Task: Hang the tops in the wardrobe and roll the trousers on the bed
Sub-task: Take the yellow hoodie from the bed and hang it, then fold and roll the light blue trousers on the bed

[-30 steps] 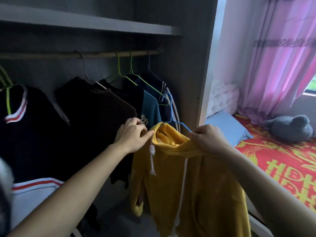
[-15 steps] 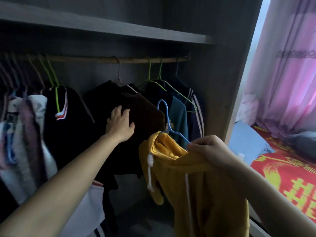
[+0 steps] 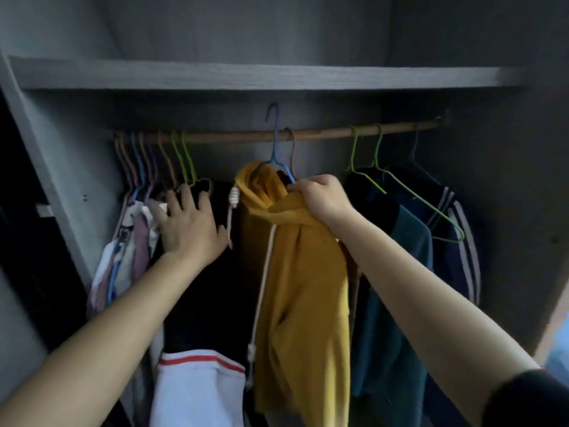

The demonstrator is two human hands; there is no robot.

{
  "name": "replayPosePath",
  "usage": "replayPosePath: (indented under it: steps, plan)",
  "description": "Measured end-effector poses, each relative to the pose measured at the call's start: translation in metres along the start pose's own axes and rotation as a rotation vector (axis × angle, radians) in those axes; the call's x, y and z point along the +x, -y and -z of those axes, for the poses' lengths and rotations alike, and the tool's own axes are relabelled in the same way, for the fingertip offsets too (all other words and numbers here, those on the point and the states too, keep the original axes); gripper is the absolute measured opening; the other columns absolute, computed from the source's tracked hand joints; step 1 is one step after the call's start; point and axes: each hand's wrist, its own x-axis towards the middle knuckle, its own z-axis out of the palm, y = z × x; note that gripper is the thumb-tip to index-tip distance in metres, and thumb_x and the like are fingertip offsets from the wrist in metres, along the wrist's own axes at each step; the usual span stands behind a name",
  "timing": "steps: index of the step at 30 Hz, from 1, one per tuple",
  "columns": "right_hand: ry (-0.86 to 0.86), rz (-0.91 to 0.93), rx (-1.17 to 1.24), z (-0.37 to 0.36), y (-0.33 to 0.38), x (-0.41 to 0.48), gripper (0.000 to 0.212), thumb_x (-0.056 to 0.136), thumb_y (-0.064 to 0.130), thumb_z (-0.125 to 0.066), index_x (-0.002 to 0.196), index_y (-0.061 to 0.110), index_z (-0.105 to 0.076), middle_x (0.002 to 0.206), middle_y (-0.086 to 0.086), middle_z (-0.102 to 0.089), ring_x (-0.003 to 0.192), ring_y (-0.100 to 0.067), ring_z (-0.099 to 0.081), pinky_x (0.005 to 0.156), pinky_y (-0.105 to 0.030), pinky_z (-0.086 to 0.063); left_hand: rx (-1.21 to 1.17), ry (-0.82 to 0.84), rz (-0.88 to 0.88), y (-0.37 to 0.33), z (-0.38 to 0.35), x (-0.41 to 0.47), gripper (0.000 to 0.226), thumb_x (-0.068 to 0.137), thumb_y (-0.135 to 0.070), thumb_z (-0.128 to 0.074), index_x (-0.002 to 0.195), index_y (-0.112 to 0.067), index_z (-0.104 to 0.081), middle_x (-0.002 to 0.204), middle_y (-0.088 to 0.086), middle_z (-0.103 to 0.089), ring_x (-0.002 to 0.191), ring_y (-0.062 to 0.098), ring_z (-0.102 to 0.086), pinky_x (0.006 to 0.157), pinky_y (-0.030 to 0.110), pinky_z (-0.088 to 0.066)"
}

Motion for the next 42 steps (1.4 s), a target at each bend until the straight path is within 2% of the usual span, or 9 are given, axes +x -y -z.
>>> replayPosePath:
  steps: [2, 6, 11, 13, 17, 21, 28, 33, 42]
  plan:
    - [0.048, 0.001, -0.039, -0.026, -0.006, 0.017, 0.022, 0.087, 0.032, -0.063, 0.075, 0.017, -0.075, 0.079, 0.001, -0.072, 0.079, -0.018, -0.067, 0.082, -0.042, -0.059, 0.022, -0.005, -0.022, -0.003, -0.003, -0.003, 0.079, 0.083, -0.054, -0.055, 0.148, -0.015, -0.031, 0.156, 0.016, -0.028, 0.143, 0.042, -0.019, 0.112, 0.061, -0.020]
    - [0.172, -0.029, -0.044, -0.062, -0.038, 0.021, 0.029, 0.095, 0.031, -0.055, 0.095, 0.011, -0.076, 0.093, -0.008, -0.074, 0.090, -0.024, -0.068, 0.089, -0.046, -0.056, 0.054, -0.034, -0.051, -0.007, -0.010, -0.006, 0.076, 0.082, -0.055, -0.053, 0.145, -0.016, -0.036, 0.153, 0.012, -0.036, 0.143, 0.045, -0.018, 0.108, 0.058, -0.025]
    - [0.150, -0.015, -0.021, -0.057, -0.051, 0.010, 0.024, 0.098, 0.040, -0.052, 0.106, 0.029, -0.071, 0.100, 0.012, -0.069, 0.100, -0.013, -0.065, 0.092, -0.032, -0.054, 0.097, -0.025, -0.113, -0.005, -0.017, -0.008, 0.070, 0.083, -0.055, -0.051, 0.141, -0.019, -0.040, 0.153, 0.010, -0.037, 0.144, 0.045, -0.016, 0.107, 0.061, -0.022]
    - [0.105, 0.048, -0.080, -0.047, -0.054, -0.001, 0.028, 0.100, 0.044, -0.049, 0.114, 0.031, -0.069, 0.106, 0.015, -0.065, 0.109, -0.011, -0.059, 0.092, -0.025, -0.046, 0.063, -0.039, -0.123, -0.004, -0.017, -0.011, 0.068, 0.083, -0.054, -0.052, 0.141, -0.018, -0.042, 0.153, 0.011, -0.038, 0.144, 0.044, -0.019, 0.108, 0.062, -0.022]
    - [0.018, 0.237, -0.333, -0.023, -0.083, -0.046, 0.051, 0.102, 0.052, -0.039, 0.146, 0.027, -0.045, 0.145, 0.003, -0.050, 0.133, -0.012, -0.043, 0.102, -0.024, -0.033, -0.105, -0.176, -0.148, 0.000, -0.017, -0.015, 0.063, 0.087, -0.052, -0.049, 0.138, -0.015, -0.048, 0.149, 0.015, -0.043, 0.141, 0.040, -0.030, 0.111, 0.064, -0.018]
    - [0.020, 0.211, -0.515, 0.003, -0.129, -0.106, 0.060, 0.100, 0.063, -0.032, 0.153, 0.037, -0.023, 0.153, 0.008, -0.036, 0.136, -0.011, -0.038, 0.105, -0.028, -0.036, -0.335, -0.331, -0.235, -0.018, -0.035, -0.046, 0.055, 0.093, -0.050, -0.043, 0.133, -0.014, -0.052, 0.148, 0.018, -0.043, 0.142, 0.035, -0.031, 0.115, 0.063, -0.011]
    - [-0.129, 0.057, -0.825, 0.069, -0.195, -0.231, 0.061, 0.102, 0.047, -0.043, 0.156, 0.026, -0.024, 0.158, -0.001, -0.030, 0.144, -0.020, -0.031, 0.111, -0.039, -0.040, -0.692, -0.218, -0.350, -0.098, -0.062, -0.183, 0.055, 0.099, -0.049, -0.040, 0.145, -0.018, -0.045, 0.159, 0.011, -0.029, 0.149, 0.028, -0.019, 0.119, 0.057, -0.009]
    - [-0.304, -0.093, -0.969, 0.152, -0.220, -0.316, 0.061, 0.099, 0.038, -0.052, 0.153, 0.016, -0.033, 0.159, -0.013, -0.030, 0.147, -0.032, -0.028, 0.116, -0.052, -0.032, -0.781, -0.019, -0.446, -0.173, -0.048, -0.273, 0.058, 0.098, -0.049, -0.038, 0.147, -0.019, -0.042, 0.160, 0.010, -0.027, 0.150, 0.027, -0.017, 0.118, 0.058, -0.012]
    - [-0.542, -0.412, -1.102, 0.342, -0.249, -0.495, 0.069, 0.097, 0.042, -0.054, 0.157, 0.021, -0.025, 0.165, -0.013, -0.011, 0.151, -0.032, -0.014, 0.120, -0.047, -0.021, -0.912, 0.097, -0.842, -0.375, 0.039, -0.407, 0.065, 0.094, -0.047, -0.043, 0.151, -0.018, -0.035, 0.161, 0.013, -0.022, 0.149, 0.031, -0.018, 0.116, 0.060, -0.015]
